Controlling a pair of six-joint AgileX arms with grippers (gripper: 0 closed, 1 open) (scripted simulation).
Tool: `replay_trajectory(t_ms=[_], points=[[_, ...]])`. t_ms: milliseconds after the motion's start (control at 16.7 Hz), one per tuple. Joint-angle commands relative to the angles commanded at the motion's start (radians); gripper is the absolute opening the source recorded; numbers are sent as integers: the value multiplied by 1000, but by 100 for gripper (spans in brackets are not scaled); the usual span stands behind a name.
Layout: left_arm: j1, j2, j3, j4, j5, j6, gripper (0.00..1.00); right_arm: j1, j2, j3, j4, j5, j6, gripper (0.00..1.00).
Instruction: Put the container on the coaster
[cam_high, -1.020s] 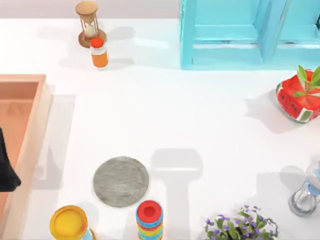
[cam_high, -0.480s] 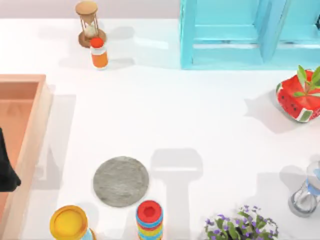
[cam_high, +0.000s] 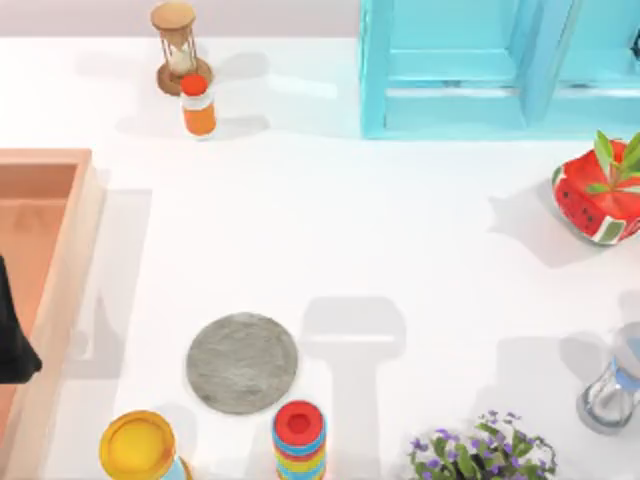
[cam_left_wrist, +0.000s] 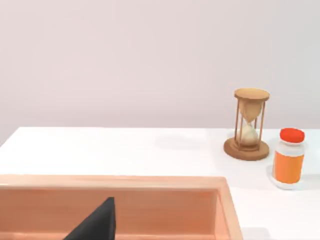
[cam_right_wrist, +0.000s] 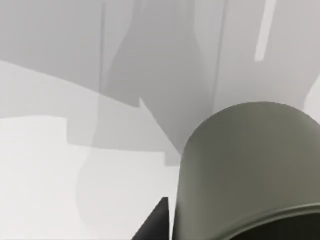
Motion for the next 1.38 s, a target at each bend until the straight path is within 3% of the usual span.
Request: replay_trajectory(t_ms=[180, 420, 1140, 1380], points=[[0, 0, 0, 0, 0, 0, 100, 34, 11, 144, -62, 12, 150, 0], [0, 0, 0, 0, 0, 0, 100, 179, 88, 420, -177, 13, 492, 0], [0, 0, 0, 0, 0, 0, 100, 832, 622, 1330, -530, -30, 1951, 0], [0, 0, 0, 0, 0, 0, 100, 988, 810, 1524, -613, -39, 2337, 0]])
